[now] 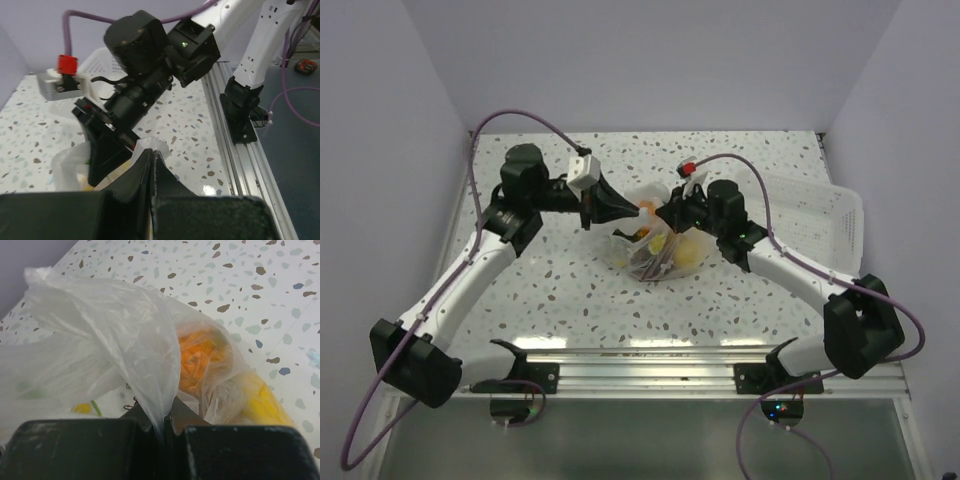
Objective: Place the fake fruits into the plastic bag and tie a complex knot
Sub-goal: Tie the plastic bag at the center of the board.
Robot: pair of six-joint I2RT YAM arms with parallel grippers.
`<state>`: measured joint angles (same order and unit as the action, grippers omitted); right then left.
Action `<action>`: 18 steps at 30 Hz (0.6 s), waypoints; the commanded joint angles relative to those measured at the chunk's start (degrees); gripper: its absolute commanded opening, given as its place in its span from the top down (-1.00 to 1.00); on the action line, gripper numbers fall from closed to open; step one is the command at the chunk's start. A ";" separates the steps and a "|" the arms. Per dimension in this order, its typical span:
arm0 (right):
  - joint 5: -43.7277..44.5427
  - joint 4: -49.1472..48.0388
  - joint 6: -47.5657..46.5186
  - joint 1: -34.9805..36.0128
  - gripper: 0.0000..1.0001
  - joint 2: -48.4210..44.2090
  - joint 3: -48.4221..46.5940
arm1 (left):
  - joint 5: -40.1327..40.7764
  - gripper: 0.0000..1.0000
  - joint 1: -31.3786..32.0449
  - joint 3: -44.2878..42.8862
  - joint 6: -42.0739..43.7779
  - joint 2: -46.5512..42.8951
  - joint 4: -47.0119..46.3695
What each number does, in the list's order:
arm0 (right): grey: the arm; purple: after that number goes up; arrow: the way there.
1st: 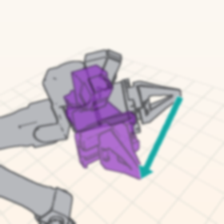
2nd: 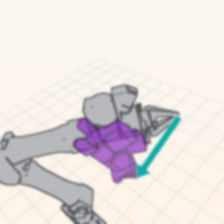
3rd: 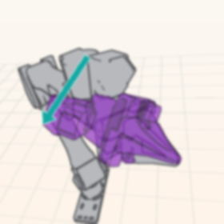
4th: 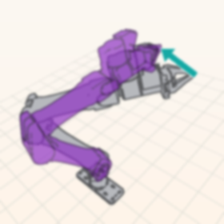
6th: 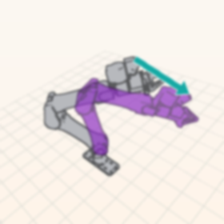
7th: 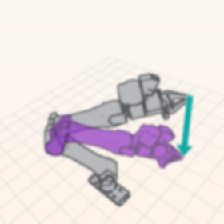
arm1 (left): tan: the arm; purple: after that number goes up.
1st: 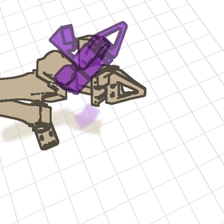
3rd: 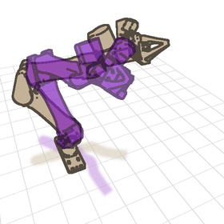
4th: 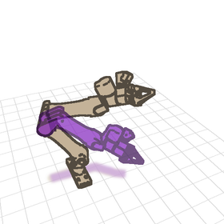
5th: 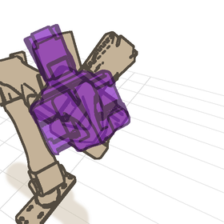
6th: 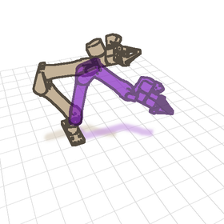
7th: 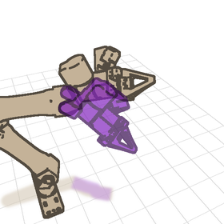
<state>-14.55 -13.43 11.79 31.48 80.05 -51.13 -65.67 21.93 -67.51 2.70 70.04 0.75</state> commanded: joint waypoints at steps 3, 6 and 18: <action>-2.15 2.97 -0.62 0.07 1.00 0.28 -4.15 | 1.15 1.00 3.38 1.85 -4.87 6.24 -9.96; -6.19 0.08 -1.86 0.07 1.00 -0.51 -1.96 | 5.80 1.00 3.47 1.50 -12.79 10.54 -19.27; -16.47 -2.65 -6.17 0.24 1.00 -0.25 -1.25 | 17.85 1.00 3.64 -5.09 -21.16 21.72 -25.89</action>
<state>-26.70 -12.80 7.79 31.46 80.73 -51.99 -51.92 25.26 -69.43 -16.21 92.36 -19.97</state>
